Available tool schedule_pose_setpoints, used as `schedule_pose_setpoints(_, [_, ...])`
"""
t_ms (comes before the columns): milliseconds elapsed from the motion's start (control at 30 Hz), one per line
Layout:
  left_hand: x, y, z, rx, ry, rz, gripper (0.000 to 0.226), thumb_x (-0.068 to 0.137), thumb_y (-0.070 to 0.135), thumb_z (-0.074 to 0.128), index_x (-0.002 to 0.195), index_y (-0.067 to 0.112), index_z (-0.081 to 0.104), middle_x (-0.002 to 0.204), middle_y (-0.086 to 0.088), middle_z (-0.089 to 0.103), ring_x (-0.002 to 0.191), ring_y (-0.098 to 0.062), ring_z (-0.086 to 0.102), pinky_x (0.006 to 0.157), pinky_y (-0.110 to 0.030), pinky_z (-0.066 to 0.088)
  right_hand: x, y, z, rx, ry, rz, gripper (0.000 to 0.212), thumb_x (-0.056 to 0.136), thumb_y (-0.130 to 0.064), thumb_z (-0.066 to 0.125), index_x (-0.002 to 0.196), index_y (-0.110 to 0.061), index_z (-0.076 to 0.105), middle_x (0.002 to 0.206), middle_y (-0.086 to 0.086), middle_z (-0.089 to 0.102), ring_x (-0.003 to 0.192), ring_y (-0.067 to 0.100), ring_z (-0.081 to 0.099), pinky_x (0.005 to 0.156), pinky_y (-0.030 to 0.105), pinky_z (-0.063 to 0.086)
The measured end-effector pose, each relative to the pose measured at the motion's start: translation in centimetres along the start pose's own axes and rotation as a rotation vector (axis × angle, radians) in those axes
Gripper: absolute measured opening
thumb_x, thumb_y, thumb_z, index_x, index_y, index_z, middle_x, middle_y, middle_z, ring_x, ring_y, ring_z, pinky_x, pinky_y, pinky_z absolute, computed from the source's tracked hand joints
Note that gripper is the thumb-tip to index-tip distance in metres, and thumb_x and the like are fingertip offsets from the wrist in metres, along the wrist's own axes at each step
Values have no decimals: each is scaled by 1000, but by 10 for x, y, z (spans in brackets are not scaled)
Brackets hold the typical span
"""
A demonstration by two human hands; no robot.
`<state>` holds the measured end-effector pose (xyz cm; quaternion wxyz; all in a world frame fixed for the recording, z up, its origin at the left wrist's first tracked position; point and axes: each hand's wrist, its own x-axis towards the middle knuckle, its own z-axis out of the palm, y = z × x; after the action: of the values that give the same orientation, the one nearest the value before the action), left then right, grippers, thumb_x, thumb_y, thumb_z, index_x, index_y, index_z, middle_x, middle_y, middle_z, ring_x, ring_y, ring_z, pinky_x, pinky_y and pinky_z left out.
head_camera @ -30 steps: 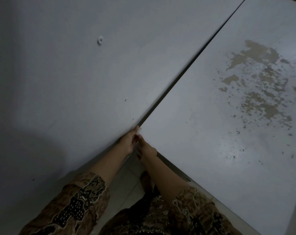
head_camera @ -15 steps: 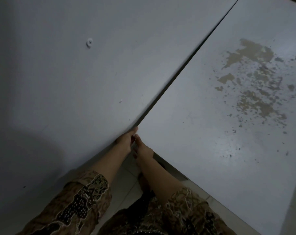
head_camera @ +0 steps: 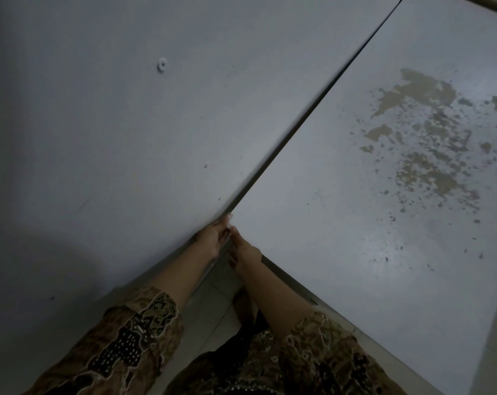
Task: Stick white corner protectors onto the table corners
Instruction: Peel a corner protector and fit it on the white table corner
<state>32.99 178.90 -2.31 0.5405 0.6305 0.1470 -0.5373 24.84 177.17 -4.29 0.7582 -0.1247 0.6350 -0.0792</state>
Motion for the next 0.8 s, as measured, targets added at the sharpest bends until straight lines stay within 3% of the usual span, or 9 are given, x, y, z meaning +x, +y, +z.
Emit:
schedule_pose_setpoints(67, [-1, 0, 1, 29, -1, 9, 39, 94, 17, 53, 132, 6, 53, 143, -11, 47, 131, -21, 44, 104, -20, 34, -1, -3, 0, -20, -7, 14, 57, 72, -40, 82, 110, 1, 69, 87, 4, 63, 64, 12, 54, 45, 23, 42])
schedule_pose_setpoints(200, [0, -3, -2, -27, -25, -5, 42, 96, 26, 51, 133, 7, 51, 142, -13, 48, 128, -22, 47, 97, -22, 38, -5, -3, -3, -65, -52, 16, 56, 75, -45, 78, 110, -2, 67, 107, 5, 68, 91, 19, 64, 57, 25, 49])
schedule_pose_setpoints(367, [-13, -11, -2, -70, -41, 19, 56, 92, 43, 53, 134, 7, 51, 123, -13, 58, 103, -21, 59, 84, -26, 49, -21, -10, -21, -221, -148, 63, 45, 88, -43, 64, 119, -11, 62, 116, 2, 66, 85, 18, 60, 61, 26, 48])
schedule_pose_setpoints(467, [-27, -21, -2, -61, 39, 15, 65, 86, 44, 61, 133, 1, 50, 116, -28, 60, 101, -36, 60, 87, -38, 51, -31, -9, -37, -391, -199, 81, 36, 96, -44, 47, 115, -17, 62, 106, 0, 65, 76, 16, 57, 56, 24, 42])
schedule_pose_setpoints(567, [-41, -40, 0, -38, 227, 18, 48, 89, 37, 57, 119, 0, 59, 105, -15, 60, 80, -24, 59, 63, -32, 50, -43, -6, -60, -562, -215, 85, 28, 97, -41, 44, 89, -19, 60, 90, -1, 61, 65, 14, 53, 55, 24, 40])
schedule_pose_setpoints(600, [-46, -47, 1, -5, 306, 31, 46, 90, 35, 55, 118, -1, 60, 107, -18, 60, 84, -29, 60, 66, -36, 52, -48, -5, -68, -632, -211, 75, 28, 96, -41, 45, 89, -19, 60, 92, 0, 61, 66, 14, 53, 57, 25, 40])
schedule_pose_setpoints(667, [-61, -58, 9, 52, 394, 84, 34, 92, 31, 51, 100, 1, 65, 108, -26, 61, 90, -35, 60, 75, -42, 50, -60, -7, -85, -757, -208, 25, 31, 96, -40, 46, 105, -15, 64, 105, 4, 64, 71, 14, 55, 62, 24, 43])
schedule_pose_setpoints(733, [-75, -64, 24, 63, 386, 168, 28, 93, 27, 49, 71, 11, 57, 83, -18, 59, 71, -26, 51, 61, -34, 42, -74, -12, -103, -815, -230, -53, 39, 96, -38, 47, 119, -11, 63, 116, 6, 64, 79, 14, 58, 65, 24, 45])
schedule_pose_setpoints(800, [-87, -69, 45, 68, 346, 252, 29, 93, 24, 50, 65, 15, 53, 69, -4, 52, 63, -20, 44, 53, -28, 35, -94, -20, -129, -840, -267, -114, 39, 96, -37, 49, 121, -11, 63, 123, 7, 64, 91, 18, 60, 71, 25, 47])
